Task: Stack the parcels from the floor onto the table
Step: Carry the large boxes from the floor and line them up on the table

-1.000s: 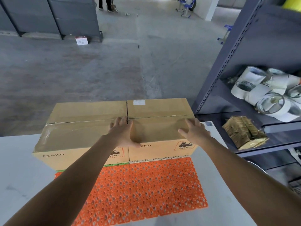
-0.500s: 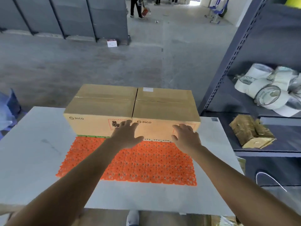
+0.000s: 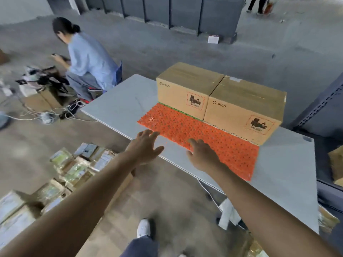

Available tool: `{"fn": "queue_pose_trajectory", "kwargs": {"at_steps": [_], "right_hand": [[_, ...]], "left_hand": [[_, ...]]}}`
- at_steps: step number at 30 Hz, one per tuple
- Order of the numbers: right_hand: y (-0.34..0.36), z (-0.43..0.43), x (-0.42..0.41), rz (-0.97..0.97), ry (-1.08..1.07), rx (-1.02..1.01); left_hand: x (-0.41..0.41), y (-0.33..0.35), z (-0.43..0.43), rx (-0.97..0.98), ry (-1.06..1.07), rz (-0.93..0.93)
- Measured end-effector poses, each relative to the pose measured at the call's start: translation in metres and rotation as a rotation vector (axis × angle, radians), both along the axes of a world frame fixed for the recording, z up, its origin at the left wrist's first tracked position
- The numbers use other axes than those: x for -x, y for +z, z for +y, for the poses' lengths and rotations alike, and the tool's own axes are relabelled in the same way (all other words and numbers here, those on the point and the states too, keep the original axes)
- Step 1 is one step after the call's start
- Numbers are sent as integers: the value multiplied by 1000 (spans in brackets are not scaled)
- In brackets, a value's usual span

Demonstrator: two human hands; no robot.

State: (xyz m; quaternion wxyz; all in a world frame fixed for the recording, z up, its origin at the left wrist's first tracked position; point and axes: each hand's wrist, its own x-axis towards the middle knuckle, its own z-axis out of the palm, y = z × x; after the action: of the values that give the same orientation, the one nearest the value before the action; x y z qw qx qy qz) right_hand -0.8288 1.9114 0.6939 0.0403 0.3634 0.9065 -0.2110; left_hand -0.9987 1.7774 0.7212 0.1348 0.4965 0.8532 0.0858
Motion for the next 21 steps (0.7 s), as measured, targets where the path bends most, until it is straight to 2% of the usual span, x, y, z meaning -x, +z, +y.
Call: {"fn": "queue_pose_trajectory", "kwargs": {"at_steps": [11,17,21], "right_hand": [[-5,-187,92,42,366,86],[-11,-320,136,10,475,95],[-13,-426,163,5,523,95]], "left_hand": [[26,-2,-231,26,379,-21],[48,-4,-385,20,507,-11],[62,-9,-488,-3,613,-66]]}}
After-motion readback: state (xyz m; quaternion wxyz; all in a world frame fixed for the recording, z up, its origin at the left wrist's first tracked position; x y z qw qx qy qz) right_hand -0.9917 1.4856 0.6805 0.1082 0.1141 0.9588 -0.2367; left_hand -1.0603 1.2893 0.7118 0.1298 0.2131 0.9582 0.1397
